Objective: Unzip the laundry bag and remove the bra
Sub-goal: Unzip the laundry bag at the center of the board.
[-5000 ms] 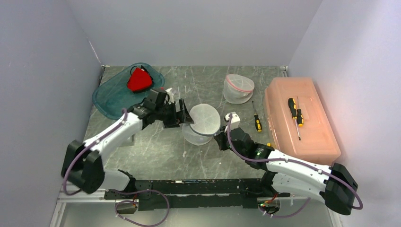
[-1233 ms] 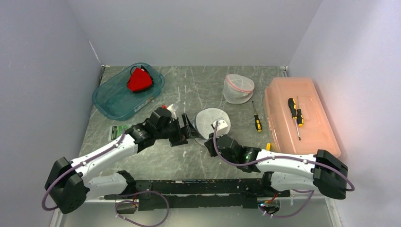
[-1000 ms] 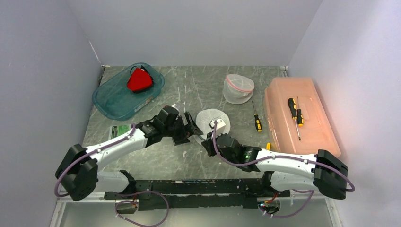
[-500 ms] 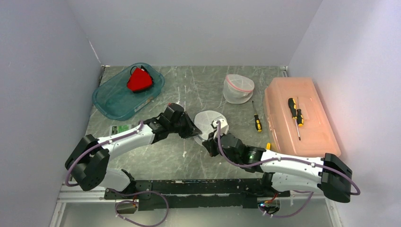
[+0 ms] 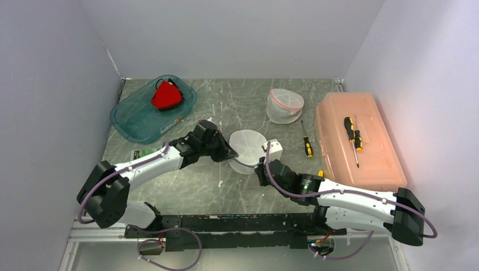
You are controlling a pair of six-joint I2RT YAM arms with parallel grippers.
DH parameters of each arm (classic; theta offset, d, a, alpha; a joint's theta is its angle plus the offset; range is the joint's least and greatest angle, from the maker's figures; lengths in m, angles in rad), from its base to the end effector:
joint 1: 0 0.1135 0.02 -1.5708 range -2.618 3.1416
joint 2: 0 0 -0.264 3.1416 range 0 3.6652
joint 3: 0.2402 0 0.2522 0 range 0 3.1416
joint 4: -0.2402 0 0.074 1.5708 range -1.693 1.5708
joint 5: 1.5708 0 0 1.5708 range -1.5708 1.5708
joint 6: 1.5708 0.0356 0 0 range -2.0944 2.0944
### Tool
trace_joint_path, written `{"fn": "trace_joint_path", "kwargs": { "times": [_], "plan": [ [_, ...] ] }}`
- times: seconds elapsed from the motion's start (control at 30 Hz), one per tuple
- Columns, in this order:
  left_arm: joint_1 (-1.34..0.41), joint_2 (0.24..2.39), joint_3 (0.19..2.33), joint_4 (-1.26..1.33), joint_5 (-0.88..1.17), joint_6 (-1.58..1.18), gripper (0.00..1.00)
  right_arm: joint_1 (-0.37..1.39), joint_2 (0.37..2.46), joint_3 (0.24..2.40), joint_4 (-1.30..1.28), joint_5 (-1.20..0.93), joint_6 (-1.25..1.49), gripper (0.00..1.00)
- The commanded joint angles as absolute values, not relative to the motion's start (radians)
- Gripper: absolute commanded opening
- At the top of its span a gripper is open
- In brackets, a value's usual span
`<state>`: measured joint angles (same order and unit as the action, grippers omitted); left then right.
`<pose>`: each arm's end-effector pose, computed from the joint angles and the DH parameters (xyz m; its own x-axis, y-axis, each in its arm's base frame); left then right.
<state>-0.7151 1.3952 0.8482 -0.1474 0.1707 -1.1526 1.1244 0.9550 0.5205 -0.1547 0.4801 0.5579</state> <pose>0.2211 -0.2000 0.2275 -0.8768 -0.4313 -0.2127 -0.1391 0.6508 -0.7464 0.1024 0.1758 0.2216 -0.5393 -0.0391 -0.8412 -0.4111 0.8841 0.2224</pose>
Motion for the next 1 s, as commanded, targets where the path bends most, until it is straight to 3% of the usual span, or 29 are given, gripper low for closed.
{"fn": "trace_joint_path", "kwargs": {
  "times": [0.0, 0.17, 0.4, 0.47, 0.57, 0.7, 0.97],
  "plan": [
    [-0.682, 1.354, 0.873, -0.149, 0.179, -1.076, 0.03, 1.102, 0.891, 0.551, -0.252, 0.591, 0.606, 0.0],
    [-0.654, 1.336, 0.878, -0.068, 0.247, -0.972, 0.06, 1.105, 0.753, 0.507, -0.094, 0.426, 0.452, 0.0],
    [-0.586, 1.532, 1.103, -0.149, 0.529, -0.749, 0.12, 1.108, 0.869, 0.523, -0.028, 0.357, 0.45, 0.0],
    [-0.585, 1.564, 1.08, -0.111, 0.541, -0.759, 0.24, 1.11, 0.91, 0.514, -0.004, 0.366, 0.476, 0.0],
    [-0.579, 1.556, 1.004, -0.059, 0.547, -0.809, 0.68, 1.111, 0.95, 0.501, 0.052, 0.375, 0.51, 0.0],
    [-0.58, 1.439, 0.958, -0.155, 0.467, -0.83, 0.93, 1.113, 0.977, 0.501, 0.072, 0.386, 0.518, 0.0],
    [-0.604, 1.183, 0.852, -0.299, 0.355, -0.968, 0.94, 1.114, 1.059, 0.574, 0.077, 0.371, 0.495, 0.0]
  ]
}}
